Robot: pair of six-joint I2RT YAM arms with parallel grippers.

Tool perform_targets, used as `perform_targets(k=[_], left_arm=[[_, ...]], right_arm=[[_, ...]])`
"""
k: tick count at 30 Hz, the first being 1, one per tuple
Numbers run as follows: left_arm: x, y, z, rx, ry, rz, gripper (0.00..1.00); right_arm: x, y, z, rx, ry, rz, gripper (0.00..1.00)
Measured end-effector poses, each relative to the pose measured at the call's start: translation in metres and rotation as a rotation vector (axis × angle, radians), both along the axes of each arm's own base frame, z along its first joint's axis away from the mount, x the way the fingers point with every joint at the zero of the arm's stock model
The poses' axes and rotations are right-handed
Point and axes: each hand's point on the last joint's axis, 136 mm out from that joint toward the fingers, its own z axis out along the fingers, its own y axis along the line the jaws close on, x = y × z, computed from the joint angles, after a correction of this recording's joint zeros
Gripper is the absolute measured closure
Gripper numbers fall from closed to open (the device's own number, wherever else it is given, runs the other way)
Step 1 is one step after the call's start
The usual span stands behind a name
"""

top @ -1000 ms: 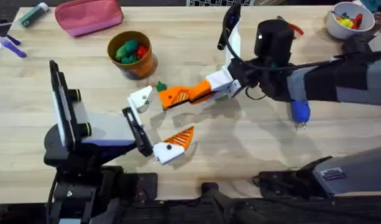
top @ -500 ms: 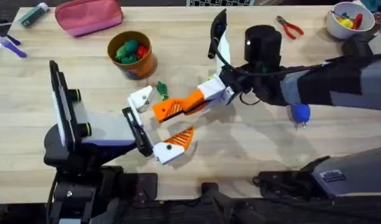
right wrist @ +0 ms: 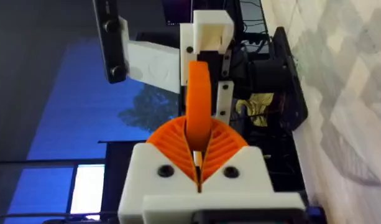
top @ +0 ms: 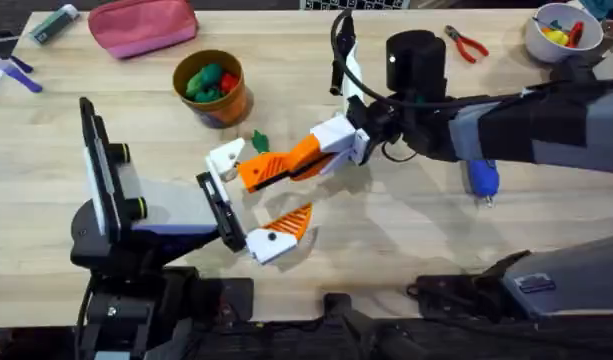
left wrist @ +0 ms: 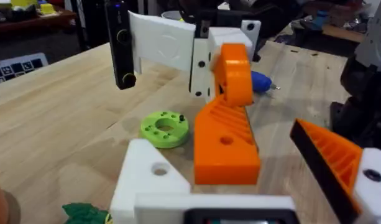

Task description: Pick up the gripper from the table and insert it into the empty holder that is missing its gripper. Then pick up a screw, insert it into the mounting hole, and use the screwdriver to tighten it. Finally, clean up the table by picking up the vegetable and placing it into the bucket.

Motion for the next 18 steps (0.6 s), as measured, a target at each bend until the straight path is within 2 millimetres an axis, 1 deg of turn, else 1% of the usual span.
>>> perform_targets(k=[7,12,18], left_arm=[[0.000,0.000,0.000,0.000,0.000,0.000,0.016],[0.000,0.000,0.000,0.000,0.000,0.000,0.016],[0.000,0.000,0.000,0.000,0.000,0.000,0.015]], right_arm=[[0.003,0.001,-0.003,0.003,-0.025,-0.015,0.989],[0.006,0.003,-0.014,-0.005,-0.027,-0.025,0.989],[0.009,0.004,-0.017,-0.002,-0.057,-0.042,0.989]])
